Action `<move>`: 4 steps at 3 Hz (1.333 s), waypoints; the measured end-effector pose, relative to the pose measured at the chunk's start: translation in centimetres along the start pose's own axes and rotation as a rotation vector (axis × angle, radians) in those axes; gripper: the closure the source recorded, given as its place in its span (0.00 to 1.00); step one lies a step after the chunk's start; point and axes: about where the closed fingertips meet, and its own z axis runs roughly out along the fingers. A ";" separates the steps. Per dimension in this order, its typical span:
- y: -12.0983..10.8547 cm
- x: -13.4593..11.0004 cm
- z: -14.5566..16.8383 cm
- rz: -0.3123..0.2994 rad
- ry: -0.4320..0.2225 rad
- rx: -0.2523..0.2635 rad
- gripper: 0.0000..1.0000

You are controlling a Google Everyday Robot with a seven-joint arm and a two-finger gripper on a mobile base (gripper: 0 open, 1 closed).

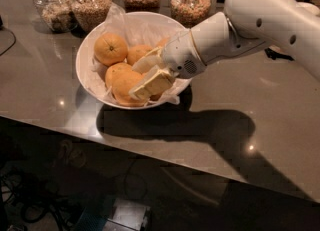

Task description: Pick orange from white bowl

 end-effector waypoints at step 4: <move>-0.8 1.1 2.4 0.064 -0.039 -0.060 0.33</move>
Offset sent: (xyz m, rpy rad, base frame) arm 0.0136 0.0142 -0.0372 0.0441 0.1074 0.0162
